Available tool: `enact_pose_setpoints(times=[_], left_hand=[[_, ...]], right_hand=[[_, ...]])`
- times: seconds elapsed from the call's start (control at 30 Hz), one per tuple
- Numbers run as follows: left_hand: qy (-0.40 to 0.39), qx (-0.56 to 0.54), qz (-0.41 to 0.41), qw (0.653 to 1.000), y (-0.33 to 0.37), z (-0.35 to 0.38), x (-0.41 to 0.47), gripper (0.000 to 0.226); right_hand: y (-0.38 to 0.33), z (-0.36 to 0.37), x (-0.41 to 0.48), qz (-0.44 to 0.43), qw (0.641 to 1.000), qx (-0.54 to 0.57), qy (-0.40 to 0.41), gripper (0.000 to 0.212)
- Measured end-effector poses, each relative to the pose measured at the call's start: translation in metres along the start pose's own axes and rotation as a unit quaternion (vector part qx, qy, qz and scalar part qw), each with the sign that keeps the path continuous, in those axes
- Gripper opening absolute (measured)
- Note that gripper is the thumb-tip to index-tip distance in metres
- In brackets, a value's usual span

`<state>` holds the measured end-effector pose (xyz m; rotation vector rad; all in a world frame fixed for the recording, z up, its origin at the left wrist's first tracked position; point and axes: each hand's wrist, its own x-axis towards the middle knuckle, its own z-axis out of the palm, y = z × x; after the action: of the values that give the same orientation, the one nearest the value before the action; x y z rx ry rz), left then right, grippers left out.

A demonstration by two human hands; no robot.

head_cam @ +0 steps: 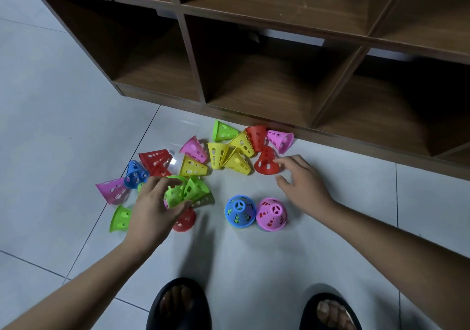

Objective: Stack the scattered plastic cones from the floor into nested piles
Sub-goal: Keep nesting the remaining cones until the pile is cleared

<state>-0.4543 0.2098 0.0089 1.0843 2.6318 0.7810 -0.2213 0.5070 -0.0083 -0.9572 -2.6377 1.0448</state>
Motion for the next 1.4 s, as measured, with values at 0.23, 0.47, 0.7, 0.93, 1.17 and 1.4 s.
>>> enact_pose_setpoints(times=[0.23,0.47,0.7,0.93,1.17,1.4], left_hand=[[-0.041,0.017,-0.045,0.998,-0.020,0.014,0.004,0.064],[-0.039,0.051,-0.044,0.997,-0.018,0.027,0.007,0.042],[-0.057,0.053,-0.067,0.995,-0.024,0.031,0.010,0.048],[-0.012,-0.004,-0.035,0.999,-0.002,0.008,0.011,0.039],[-0.048,-0.135,0.072,0.987,0.054,-0.016,-0.006,0.036],[-0.073,-0.168,0.166,0.969,0.087,-0.028,-0.012,0.032]], right_hand=[[-0.002,0.015,0.033,-0.006,0.998,-0.017,-0.061,0.040],[-0.006,0.019,0.033,-0.003,0.998,-0.067,-0.015,0.028],[-0.005,0.018,0.019,0.062,0.990,-0.117,-0.044,0.044],[-0.008,0.002,0.007,0.110,0.993,0.016,-0.031,0.070],[-0.042,-0.026,-0.037,0.112,0.978,0.165,0.067,0.035],[-0.063,-0.033,-0.089,0.018,0.976,0.201,0.077,0.042]])
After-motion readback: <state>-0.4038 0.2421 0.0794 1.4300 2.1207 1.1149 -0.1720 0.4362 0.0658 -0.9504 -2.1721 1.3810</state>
